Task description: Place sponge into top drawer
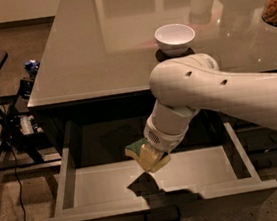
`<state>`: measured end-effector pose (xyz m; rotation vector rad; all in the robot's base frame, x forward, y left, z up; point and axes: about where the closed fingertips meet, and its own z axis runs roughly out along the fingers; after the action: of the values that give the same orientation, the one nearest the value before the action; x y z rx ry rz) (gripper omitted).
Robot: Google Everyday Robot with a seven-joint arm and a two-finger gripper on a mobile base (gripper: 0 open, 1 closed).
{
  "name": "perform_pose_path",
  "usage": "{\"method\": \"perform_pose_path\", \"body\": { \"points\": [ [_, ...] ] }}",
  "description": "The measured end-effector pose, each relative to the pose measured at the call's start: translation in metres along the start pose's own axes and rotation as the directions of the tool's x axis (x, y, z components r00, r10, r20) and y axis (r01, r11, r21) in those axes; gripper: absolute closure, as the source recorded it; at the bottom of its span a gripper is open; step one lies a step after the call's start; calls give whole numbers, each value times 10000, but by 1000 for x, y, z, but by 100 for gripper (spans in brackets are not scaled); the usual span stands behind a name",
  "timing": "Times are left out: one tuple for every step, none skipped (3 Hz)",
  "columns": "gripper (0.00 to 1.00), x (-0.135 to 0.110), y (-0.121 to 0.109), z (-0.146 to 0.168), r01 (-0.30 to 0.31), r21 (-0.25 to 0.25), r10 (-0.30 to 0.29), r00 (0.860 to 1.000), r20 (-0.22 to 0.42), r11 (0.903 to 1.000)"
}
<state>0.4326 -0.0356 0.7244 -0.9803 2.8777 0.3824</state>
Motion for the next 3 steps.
{"method": "perform_pose_path", "body": {
  "points": [
    [100,-1,-1,14,-86,-1,86,10000,-26,10000],
    [100,-6,-2,32,-84,-64,84,10000,-25,9999],
    [100,-10,-7,51,-99,-155,99,9999,19,9998]
  ]
}}
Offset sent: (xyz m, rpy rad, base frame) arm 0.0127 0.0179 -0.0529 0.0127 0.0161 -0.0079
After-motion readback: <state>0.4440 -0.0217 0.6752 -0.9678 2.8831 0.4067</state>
